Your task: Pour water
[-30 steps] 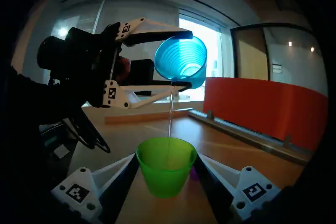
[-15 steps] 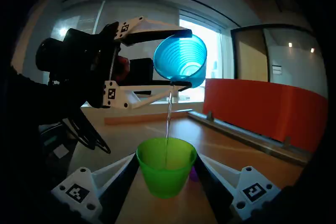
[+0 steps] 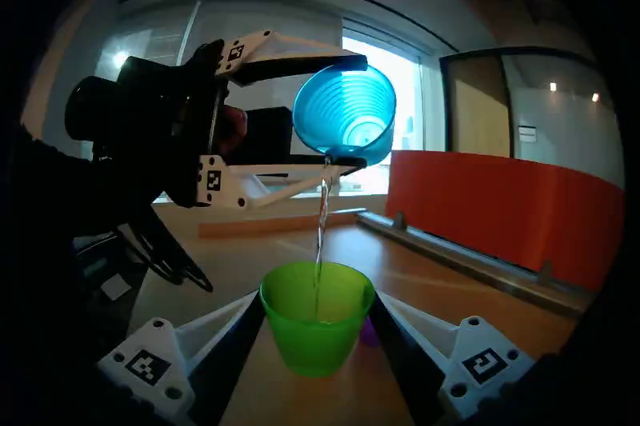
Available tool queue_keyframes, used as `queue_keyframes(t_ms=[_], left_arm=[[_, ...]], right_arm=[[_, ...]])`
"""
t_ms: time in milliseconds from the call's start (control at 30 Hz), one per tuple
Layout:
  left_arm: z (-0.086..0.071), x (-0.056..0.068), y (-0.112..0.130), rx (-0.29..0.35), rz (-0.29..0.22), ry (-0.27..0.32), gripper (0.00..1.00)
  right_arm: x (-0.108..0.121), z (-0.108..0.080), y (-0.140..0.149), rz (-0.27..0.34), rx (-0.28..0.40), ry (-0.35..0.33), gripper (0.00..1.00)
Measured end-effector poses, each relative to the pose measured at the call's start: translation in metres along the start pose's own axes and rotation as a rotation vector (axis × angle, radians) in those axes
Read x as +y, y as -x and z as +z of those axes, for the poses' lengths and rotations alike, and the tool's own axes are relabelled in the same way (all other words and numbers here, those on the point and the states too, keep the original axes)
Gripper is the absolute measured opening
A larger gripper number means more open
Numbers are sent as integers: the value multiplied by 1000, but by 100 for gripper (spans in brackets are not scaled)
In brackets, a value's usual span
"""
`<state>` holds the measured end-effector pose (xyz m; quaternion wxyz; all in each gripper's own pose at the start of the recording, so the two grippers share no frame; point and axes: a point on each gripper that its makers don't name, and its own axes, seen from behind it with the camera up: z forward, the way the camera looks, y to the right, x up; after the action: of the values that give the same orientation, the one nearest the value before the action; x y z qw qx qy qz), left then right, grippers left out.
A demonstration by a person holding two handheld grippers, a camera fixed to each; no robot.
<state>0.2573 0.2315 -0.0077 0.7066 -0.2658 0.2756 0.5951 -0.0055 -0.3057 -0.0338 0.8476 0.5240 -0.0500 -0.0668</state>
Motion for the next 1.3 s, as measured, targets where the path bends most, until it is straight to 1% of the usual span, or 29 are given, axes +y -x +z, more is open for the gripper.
queue_keyframes(t_ms=[367,500,700,900,1300], left_arm=[[1,-5,0,-3,46,-5,90],[1,-6,1,-3,54,-6,90],[-1,-10,0,-3,70,-10,90],[0,-12,-1,-1,83,-13,90],[0,-9,-4,-1,117,-14,90]], right_arm=[[-1,1,-2,-2,2,0,91],[-2,1,-2,-5,1,0,91],[-2,1,-3,-6,3,1,91],[-1,1,-4,-6,5,2,91],[-1,1,-8,-9,10,4,91]])
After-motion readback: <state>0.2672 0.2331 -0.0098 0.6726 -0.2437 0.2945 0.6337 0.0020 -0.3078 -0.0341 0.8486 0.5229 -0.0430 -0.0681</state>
